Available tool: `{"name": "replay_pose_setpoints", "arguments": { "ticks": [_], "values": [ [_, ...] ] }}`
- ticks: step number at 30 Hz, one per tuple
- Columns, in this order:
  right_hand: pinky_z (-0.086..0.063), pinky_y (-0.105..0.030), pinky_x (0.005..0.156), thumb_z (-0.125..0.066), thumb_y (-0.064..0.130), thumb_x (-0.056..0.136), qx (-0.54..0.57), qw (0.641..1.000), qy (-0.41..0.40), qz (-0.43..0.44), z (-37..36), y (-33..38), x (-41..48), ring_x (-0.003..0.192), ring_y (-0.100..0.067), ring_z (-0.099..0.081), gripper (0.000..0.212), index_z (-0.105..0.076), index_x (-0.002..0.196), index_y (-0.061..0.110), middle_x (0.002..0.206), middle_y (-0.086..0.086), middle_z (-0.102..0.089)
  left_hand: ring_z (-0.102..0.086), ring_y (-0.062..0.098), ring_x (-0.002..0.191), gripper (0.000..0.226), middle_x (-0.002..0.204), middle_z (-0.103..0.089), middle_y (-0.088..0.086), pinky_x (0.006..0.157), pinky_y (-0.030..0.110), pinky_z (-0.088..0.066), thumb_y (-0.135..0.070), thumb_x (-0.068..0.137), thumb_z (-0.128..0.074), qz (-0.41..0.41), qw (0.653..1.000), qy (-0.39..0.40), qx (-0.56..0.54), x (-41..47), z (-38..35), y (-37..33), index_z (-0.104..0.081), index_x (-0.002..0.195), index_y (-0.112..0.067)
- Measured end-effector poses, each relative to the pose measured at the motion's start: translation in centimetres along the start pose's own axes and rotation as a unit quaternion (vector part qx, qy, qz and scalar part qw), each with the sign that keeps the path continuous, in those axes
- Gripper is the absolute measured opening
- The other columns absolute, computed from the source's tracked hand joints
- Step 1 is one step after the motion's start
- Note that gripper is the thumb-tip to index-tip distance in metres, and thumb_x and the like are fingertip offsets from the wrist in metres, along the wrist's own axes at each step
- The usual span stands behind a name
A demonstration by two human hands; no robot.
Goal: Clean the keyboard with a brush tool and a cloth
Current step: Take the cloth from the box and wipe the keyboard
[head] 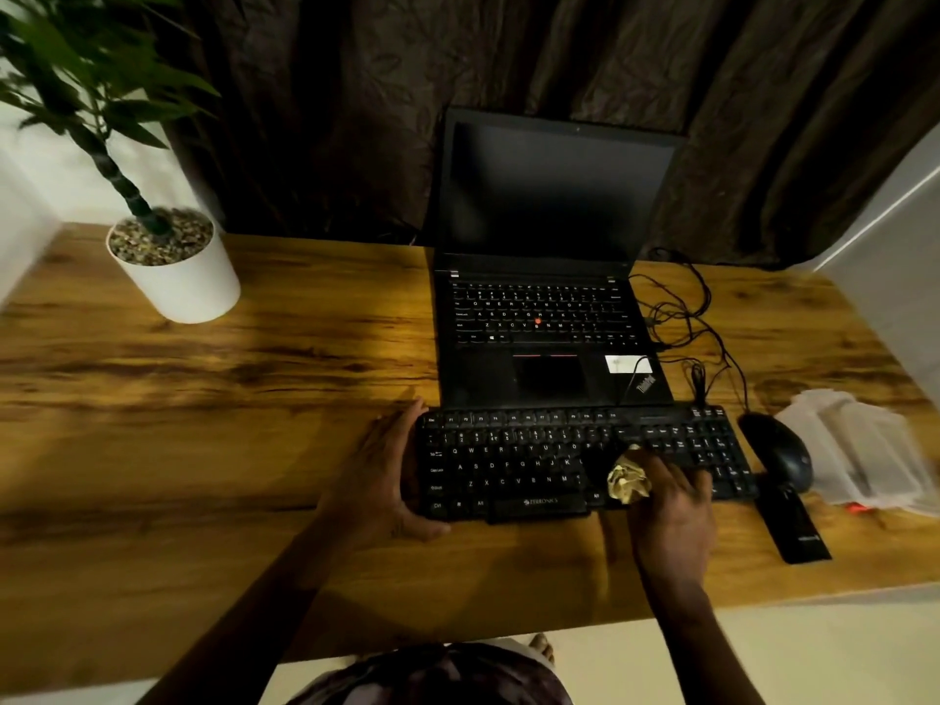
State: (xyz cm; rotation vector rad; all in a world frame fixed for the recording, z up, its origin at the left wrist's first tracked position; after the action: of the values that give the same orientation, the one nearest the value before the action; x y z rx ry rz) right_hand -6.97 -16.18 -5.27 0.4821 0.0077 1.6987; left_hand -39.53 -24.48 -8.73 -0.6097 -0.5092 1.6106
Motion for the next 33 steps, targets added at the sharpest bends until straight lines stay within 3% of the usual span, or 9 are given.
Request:
{"name": "replay_pose_setpoints", "arguments": {
  "ticks": [3,8,13,18,24,29,33],
  "values": [
    [-0.037,-0.03,0.055,-0.063,-0.019,0.067,-0.004,1.0,-0.001,-0.025,-0.1,-0.2,0.0,0.089,-0.032,-0.048,0.056,-0.069,0.113,0.012,0.097,-0.011,-0.074,-0.016,0.016,0.148,0.151,0.163,-0.013,-0.004,0.119,0.043,-0.024,-0.08,0.043,-0.078,-0.006,1.0,-0.001,-0.007,0.0,0.0,-0.1,0.011,0.155,-0.034],
    [-0.034,-0.028,0.059,-0.068,-0.004,0.065,0.0,0.998,0.019,0.063,0.2,2.2,-1.2,0.089,-0.024,-0.044,0.05,-0.071,0.113,0.012,0.103,-0.009,-0.073,-0.018,0.016,0.147,0.151,0.162,-0.017,-0.004,0.119,0.041,-0.025,-0.076,0.041,-0.081,-0.007,1.0,-0.005,-0.023,-0.2,0.1,-0.3,0.009,0.156,-0.034],
    [-0.035,-0.029,0.058,-0.062,-0.015,0.066,-0.009,1.0,-0.002,-0.003,0.4,0.6,-0.4,0.089,-0.033,-0.051,0.053,-0.07,0.112,0.011,0.097,-0.011,-0.073,-0.019,0.017,0.148,0.151,0.162,-0.018,-0.004,0.118,0.048,-0.027,-0.077,0.042,-0.08,-0.008,1.0,-0.005,-0.02,0.0,0.0,-0.1,0.009,0.156,-0.034],
    [-0.039,-0.029,0.059,-0.063,-0.006,0.062,0.008,0.997,0.039,0.066,-0.1,3.7,-1.3,0.092,-0.023,-0.046,0.057,-0.069,0.115,0.016,0.104,-0.004,-0.072,-0.021,0.018,0.145,0.15,0.161,-0.02,-0.003,0.119,0.042,-0.025,-0.073,0.041,-0.083,-0.01,1.0,-0.011,-0.01,0.0,0.3,-0.4,0.004,0.156,-0.031],
    [-0.035,-0.03,0.061,-0.067,-0.006,0.061,0.012,0.999,0.025,0.019,0.3,2.9,-1.2,0.09,-0.028,-0.048,0.052,-0.068,0.11,0.012,0.096,-0.008,-0.072,-0.017,0.015,0.145,0.149,0.162,-0.016,-0.004,0.118,0.039,-0.022,-0.076,0.042,-0.079,-0.016,1.0,-0.015,-0.017,-0.2,0.1,-0.3,0.007,0.156,-0.033],
    [-0.034,-0.026,0.058,-0.074,-0.007,0.06,0.014,0.996,0.05,0.074,0.1,4.2,-1.5,0.093,-0.022,-0.047,0.057,-0.069,0.112,0.017,0.098,-0.003,-0.073,-0.01,0.004,0.14,0.15,0.162,-0.015,-0.006,0.117,0.035,-0.019,-0.074,0.043,-0.082,-0.017,1.0,-0.012,-0.021,-0.1,0.1,-0.3,0.006,0.156,-0.032],
    [-0.034,-0.028,0.061,-0.077,-0.012,0.055,0.02,0.999,0.031,0.032,0.4,3.4,-1.3,0.092,-0.022,-0.045,0.064,-0.067,0.111,0.015,0.095,-0.006,-0.072,-0.017,0.01,0.143,0.149,0.161,-0.017,-0.006,0.117,0.038,-0.023,-0.074,0.043,-0.081,-0.018,0.999,-0.015,-0.024,-0.1,0.1,-0.3,0.006,0.156,-0.033]
  ]
}}
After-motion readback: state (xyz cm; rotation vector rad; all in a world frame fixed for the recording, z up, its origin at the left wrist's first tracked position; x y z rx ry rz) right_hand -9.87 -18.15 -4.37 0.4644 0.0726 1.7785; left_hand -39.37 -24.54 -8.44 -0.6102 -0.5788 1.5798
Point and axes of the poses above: each hand's wrist, its own x-axis towards the middle knuckle, its own z-axis out of the back of the hand, y = z × x, the point moved 2 cm from there along x, towards the middle knuckle
